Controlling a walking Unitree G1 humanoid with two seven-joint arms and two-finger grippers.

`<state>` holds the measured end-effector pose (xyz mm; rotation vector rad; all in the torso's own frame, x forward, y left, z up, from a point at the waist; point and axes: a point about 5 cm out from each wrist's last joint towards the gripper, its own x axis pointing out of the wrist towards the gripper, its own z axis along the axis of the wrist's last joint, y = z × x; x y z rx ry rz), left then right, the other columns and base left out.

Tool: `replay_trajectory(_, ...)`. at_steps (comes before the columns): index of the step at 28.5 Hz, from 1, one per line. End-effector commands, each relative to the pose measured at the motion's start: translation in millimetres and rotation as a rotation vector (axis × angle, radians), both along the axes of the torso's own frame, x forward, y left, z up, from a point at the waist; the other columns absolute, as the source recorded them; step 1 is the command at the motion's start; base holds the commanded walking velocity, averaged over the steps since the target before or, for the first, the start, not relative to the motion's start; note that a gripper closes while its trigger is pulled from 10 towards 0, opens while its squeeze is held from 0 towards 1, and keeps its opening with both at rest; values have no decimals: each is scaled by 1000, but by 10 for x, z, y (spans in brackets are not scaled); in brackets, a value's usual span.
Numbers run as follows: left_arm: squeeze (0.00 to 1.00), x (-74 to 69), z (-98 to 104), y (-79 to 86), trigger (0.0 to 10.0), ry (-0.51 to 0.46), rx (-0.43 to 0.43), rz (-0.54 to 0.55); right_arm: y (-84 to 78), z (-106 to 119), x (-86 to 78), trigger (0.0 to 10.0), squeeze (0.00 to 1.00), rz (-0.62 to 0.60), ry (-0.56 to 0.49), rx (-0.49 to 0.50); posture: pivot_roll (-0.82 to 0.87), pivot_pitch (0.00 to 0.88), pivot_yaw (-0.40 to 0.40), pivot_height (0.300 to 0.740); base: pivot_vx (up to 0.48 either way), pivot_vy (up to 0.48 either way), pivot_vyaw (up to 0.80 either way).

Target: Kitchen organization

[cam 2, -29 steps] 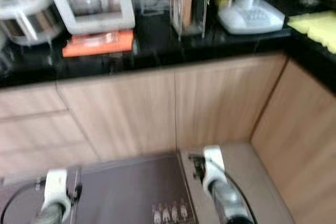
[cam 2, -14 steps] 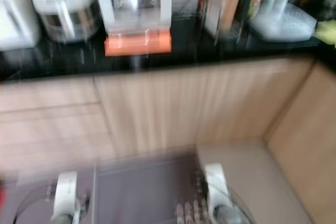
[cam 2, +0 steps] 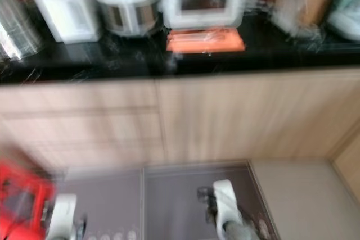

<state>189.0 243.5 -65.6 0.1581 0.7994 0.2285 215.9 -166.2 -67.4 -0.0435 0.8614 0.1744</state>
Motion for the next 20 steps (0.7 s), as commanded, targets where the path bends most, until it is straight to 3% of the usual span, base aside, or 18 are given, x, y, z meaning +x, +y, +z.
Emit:
replay_trajectory(1, 0, 26, 30, 48, 10000, -15, 13, 15, 54, 21, 41, 10000, 0, -11, -13, 23, 53, 0, 16, 740, 0, 480, 0)
replay_trajectory(9, 0, 37, 55, 109, 10000, -18, 25, 8, 138, 21, 52, 10000, 0, 15, -9, 15, 54, 0, 33, 740, 0, 480, 0)
replay_trajectory(20, 0, 59, 42, 31, 10000, -16, 20, -10, 50, 12, 39, 10000, 0, -33, 2, -5, 48, 0, 32, 740, 0, 480, 0)
